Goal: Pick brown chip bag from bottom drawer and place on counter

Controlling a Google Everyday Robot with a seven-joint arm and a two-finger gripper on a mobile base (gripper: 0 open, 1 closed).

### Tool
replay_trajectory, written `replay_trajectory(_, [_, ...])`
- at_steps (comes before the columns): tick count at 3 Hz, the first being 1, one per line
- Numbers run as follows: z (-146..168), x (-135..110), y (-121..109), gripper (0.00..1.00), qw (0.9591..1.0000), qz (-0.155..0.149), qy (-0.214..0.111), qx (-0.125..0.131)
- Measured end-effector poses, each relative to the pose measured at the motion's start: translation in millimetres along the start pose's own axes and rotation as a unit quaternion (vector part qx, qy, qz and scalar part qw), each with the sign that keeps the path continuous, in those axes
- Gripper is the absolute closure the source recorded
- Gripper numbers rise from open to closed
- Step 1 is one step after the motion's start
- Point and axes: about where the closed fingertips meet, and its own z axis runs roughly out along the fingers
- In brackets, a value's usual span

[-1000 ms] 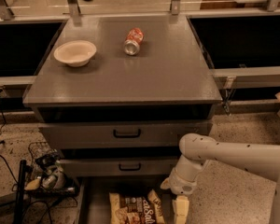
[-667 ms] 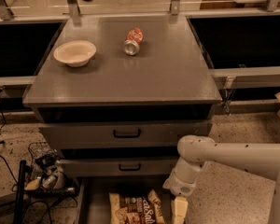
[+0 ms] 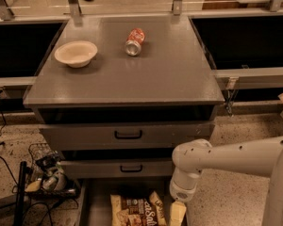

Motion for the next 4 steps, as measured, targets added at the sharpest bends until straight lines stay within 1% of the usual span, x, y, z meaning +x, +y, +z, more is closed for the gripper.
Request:
replay_trajectory(1, [2.1, -0.9, -2.4, 0.0, 0.9999, -0.004, -0.008, -0.006])
replay_trajectory(3, [8.1, -23.9, -11.0, 0.0, 0.9984, -0.035, -0.044, 0.0])
replay_trajectory(4, [11.0, -24.6, -11.4, 0.0, 0.9982, -0.036, -0.048, -0.003])
